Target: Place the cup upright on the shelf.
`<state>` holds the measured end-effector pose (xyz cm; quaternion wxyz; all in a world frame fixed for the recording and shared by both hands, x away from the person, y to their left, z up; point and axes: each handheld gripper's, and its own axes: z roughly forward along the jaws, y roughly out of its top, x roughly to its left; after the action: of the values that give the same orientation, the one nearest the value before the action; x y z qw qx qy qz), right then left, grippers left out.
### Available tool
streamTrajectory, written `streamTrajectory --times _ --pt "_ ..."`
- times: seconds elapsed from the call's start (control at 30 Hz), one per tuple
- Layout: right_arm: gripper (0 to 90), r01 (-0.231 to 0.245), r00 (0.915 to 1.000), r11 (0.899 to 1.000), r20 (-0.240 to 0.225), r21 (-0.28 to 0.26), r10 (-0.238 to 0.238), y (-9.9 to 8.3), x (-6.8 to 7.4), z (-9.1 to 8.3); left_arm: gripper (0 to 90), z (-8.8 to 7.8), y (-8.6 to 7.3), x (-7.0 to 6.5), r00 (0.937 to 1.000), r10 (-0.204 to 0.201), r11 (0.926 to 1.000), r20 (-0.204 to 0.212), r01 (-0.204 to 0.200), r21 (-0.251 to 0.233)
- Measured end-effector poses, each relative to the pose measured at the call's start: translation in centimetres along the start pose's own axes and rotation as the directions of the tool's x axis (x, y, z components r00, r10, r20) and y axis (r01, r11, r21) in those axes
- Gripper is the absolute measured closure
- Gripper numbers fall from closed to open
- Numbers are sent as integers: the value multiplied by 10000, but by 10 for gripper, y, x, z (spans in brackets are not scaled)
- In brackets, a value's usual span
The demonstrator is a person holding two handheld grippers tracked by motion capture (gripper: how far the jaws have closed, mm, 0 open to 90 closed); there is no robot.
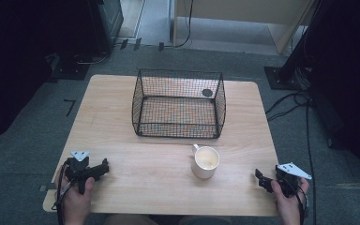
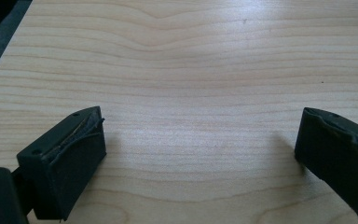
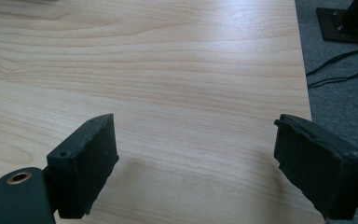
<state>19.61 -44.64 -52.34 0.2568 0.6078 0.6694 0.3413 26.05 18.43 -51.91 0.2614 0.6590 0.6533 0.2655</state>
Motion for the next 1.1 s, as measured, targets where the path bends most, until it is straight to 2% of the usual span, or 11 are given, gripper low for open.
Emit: streamTrajectory --times 0.2,0.33,0.7,1.1 --pt "128 44 10000 10000 16 -55 -44 1 2 0 19 0 0 0 10000 2 10000 -1 -2 1" --pt "127 -144 9996 9998 -234 -168 140 3 4 -2 19 0 0 0 10000 3 10000 1 -3 1" --pt "126 231 9973 9993 -697 -300 -251 13 20 -6 19 0 0 0 10000 0 10000 0 0 1" --pt "125 695 9902 9962 -1177 -527 -753 24 43 -11 19 0 0 0 10000 1 10000 4 -1 -1"
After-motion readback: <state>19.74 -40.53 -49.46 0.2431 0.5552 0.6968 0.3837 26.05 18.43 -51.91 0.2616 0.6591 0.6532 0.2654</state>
